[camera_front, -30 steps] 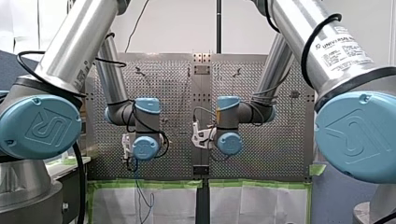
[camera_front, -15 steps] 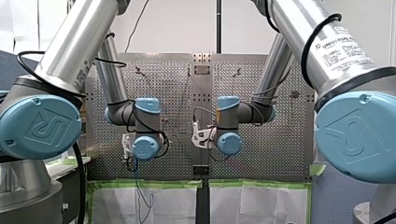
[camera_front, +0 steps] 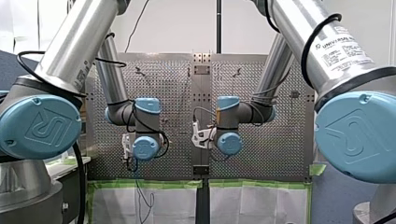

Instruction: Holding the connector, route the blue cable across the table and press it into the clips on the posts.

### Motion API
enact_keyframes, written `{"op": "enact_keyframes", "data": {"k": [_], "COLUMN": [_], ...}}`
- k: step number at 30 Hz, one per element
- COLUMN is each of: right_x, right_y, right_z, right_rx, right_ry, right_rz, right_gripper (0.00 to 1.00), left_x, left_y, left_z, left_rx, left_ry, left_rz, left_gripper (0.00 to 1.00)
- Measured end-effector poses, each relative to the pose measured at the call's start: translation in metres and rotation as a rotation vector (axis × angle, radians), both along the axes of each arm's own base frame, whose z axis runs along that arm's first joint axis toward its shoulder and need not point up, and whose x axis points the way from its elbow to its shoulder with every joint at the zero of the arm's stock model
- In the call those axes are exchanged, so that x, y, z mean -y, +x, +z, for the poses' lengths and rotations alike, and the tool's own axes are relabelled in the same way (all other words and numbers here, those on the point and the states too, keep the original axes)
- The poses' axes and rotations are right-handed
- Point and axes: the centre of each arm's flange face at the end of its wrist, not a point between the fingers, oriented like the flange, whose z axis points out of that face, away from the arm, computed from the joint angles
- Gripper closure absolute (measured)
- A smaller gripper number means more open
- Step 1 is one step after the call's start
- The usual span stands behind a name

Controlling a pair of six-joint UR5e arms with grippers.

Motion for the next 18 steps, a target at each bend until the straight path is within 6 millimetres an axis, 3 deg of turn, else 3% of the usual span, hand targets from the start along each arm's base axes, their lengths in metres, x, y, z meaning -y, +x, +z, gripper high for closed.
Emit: {"op": "enact_keyframes", "data": {"k": [18], "right_x": [0.0006], "right_y": [-0.0004], "right_z": [0.0], "right_rx": [0.0], "right_ry": [0.0], "right_rz": [-0.001], "right_gripper": [1.0], "left_x": [-0.0005], "left_y": [-0.0013], "left_z": [-0.0053], "left_rx": [-0.022], "left_ry": [0.016], "left_rz": [-0.007], "left_gripper": [1.0]}}
